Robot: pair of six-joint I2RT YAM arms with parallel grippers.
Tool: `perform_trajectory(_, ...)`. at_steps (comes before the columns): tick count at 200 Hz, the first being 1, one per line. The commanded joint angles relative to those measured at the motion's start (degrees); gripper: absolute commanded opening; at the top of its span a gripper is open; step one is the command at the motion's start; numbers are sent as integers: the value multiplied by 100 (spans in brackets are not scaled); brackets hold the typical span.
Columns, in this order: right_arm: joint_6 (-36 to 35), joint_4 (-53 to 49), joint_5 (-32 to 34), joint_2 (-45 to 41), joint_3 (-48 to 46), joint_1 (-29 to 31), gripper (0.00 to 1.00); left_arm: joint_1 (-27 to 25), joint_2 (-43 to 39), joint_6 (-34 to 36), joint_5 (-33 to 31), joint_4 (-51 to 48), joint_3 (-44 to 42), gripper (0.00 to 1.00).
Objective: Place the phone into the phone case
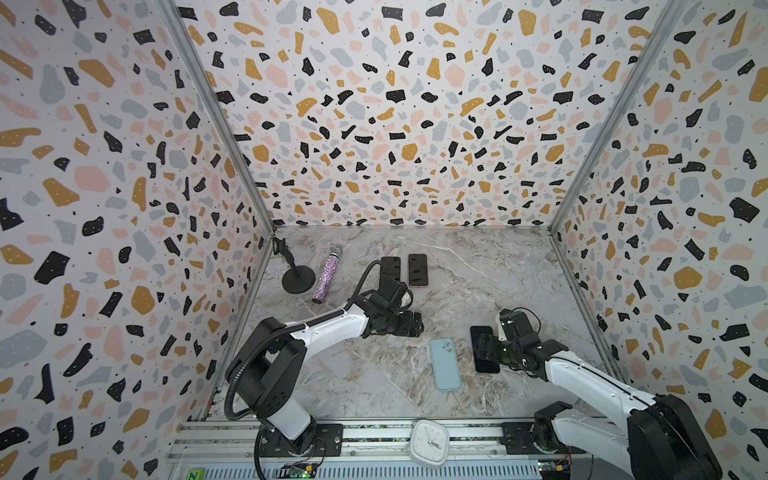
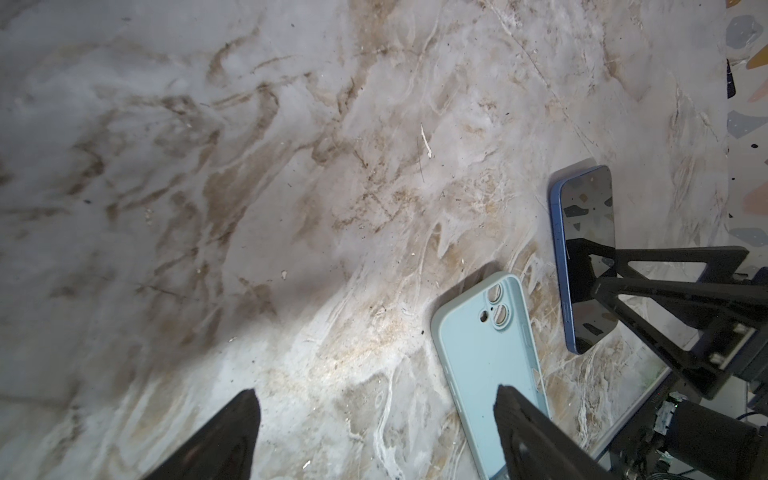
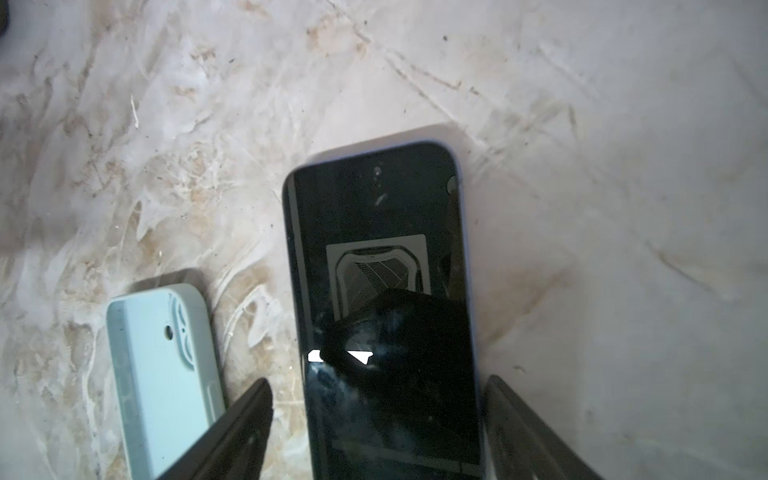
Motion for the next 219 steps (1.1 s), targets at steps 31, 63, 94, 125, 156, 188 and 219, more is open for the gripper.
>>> perform_trajectory(31,449,-974,973,504,306,867,86,-21,-104,140,84,143,68,90)
perform_trajectory(63,714,-1324,1556,996,530,1482,83,-19,-168,146,101,184,-2,90)
perform_trajectory(94,837,-1443,1890,1284,651,1706,78,2,-181,156,138,196,-5,90)
perform_trajectory(125,908,-1049,1900,1629,493,1741,74,37,-167,147,163,244,-20,90)
perform_trajectory(156,892,-820,1682,1706,506,1741,68,141,-85,48,362,334,2,90)
perform_trajectory(188,632,-558,1550,1396,512,1623,63,168,79,-123,578,429,176,89)
perform_trajectory(219,214,-78,1111,1120,348,1223,59,124,401,-405,957,655,448,86)
